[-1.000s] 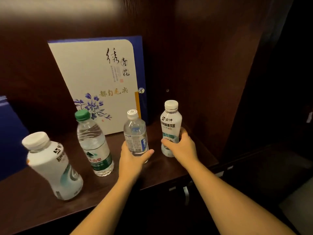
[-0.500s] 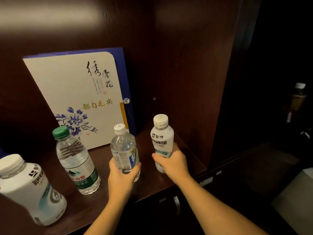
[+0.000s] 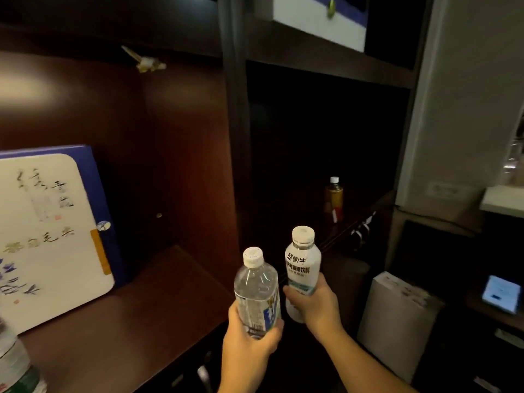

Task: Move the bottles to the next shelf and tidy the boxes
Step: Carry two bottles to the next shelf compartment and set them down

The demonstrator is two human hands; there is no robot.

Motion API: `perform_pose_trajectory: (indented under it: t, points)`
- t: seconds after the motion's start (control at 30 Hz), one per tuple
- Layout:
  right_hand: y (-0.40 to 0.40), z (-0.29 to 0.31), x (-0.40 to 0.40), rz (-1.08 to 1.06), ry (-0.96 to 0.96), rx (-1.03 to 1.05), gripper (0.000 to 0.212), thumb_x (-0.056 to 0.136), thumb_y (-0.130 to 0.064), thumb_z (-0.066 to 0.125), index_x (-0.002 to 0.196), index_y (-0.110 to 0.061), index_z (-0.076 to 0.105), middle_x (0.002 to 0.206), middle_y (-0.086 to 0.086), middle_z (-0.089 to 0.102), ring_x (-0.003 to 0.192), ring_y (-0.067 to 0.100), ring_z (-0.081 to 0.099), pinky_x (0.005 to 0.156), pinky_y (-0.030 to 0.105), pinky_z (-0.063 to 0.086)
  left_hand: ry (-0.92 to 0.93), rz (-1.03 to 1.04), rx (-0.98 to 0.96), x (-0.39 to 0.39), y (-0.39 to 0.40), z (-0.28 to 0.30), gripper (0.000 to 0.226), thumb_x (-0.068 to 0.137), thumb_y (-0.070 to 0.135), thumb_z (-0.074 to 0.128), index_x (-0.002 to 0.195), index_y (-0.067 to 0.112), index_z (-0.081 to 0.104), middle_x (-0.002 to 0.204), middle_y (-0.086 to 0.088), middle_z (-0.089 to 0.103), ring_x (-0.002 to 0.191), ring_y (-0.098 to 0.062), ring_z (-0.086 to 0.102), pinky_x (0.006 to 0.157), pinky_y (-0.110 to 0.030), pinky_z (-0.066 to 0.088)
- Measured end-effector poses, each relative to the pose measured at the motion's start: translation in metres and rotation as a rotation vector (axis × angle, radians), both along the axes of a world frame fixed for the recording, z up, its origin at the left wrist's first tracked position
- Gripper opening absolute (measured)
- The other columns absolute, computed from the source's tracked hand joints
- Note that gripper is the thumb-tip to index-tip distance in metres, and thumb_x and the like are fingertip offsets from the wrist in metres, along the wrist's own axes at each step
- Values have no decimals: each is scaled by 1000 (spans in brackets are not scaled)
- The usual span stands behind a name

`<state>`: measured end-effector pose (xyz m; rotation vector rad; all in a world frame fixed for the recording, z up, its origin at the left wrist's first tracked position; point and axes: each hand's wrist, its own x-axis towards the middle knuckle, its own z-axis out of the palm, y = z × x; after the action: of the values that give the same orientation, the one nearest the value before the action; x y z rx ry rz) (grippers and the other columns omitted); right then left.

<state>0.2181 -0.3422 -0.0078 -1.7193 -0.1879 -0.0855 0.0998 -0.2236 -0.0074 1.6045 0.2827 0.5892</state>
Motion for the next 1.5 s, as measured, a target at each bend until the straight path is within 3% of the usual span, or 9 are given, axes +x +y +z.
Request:
perform_pose_trajectory:
  t: [0.13, 0.27, 0.37, 0.7, 1.07, 1.2, 1.3, 1.4, 1.5]
  points:
    - [-45, 4, 72, -33, -9, -44, 45, 67, -36, 79, 105, -32, 54, 91, -8, 68, 81, 8, 66, 66, 29, 55, -6, 9, 53, 80, -32, 10, 65, 59, 37, 85, 111, 37, 46, 88, 16, 69, 79, 10, 63, 53, -7, 45]
    - [-61, 9, 167, -19, -30, -67, 51, 62, -44, 76, 105, -30, 53, 91, -9, 67, 81, 5, 64, 62, 22, 47, 8, 62, 113, 174, -43, 12, 67, 61, 45, 83, 114, 41, 42, 98, 21, 64, 85, 16, 59, 58, -7, 45]
    - [-57, 14, 240, 30, -38, -72, 48, 63, -45, 76, 103, -29, 56, 89, -8, 68, 81, 6, 65, 62, 21, 46, 28, 135, 106, 245, -45, 9, 64, 63, 43, 83, 108, 45, 38, 98, 21, 61, 83, 7, 62, 59, -9, 45]
    - [-18, -3, 383, 202, -8, -2, 52, 69, -28, 82, 113, -19, 55, 102, -2, 67, 93, 12, 65, 79, 33, 56, 86, 354, 59, 380, -34, -25, 67, 66, 23, 84, 117, 36, 42, 96, 20, 60, 80, 6, 59, 52, -8, 44]
    - [-7, -19, 413, 300, 19, -11, 45, 65, -34, 78, 103, -29, 54, 95, -4, 68, 88, 9, 67, 71, 29, 57, 133, 420, 88, 414, -29, -32, 83, 66, 24, 84, 134, 24, 36, 106, 13, 58, 85, 6, 55, 55, -8, 43]
    - [-11, -15, 409, 301, 40, 2, 64, 63, -35, 84, 117, -26, 52, 102, -7, 68, 94, 9, 67, 75, 28, 57, 139, 390, 79, 411, -29, -26, 92, 63, 26, 86, 137, 25, 32, 115, 6, 59, 94, -4, 59, 65, -14, 42]
    - [-25, -13, 398, 249, 38, 43, 82, 66, -31, 86, 136, -17, 45, 125, -6, 59, 105, 4, 59, 78, 16, 51, 153, 380, 52, 396, -31, -21, 95, 58, 33, 87, 136, 29, 33, 119, 8, 56, 90, 4, 55, 65, -13, 40]
    - [-38, -8, 375, 181, -18, 4, 77, 73, -34, 82, 138, -17, 44, 131, -5, 54, 113, 6, 52, 82, 14, 43, 160, 384, 77, 373, -35, -18, 98, 60, 38, 86, 141, 27, 31, 139, 3, 47, 113, -2, 49, 81, -16, 37]
    - [-45, 2, 338, 160, -61, -17, 63, 72, -38, 80, 126, -29, 49, 107, -20, 59, 95, -3, 58, 72, 11, 42, 156, 365, 63, 344, -36, -10, 96, 63, 43, 82, 143, 30, 29, 149, 4, 37, 132, -16, 38, 93, -26, 31]
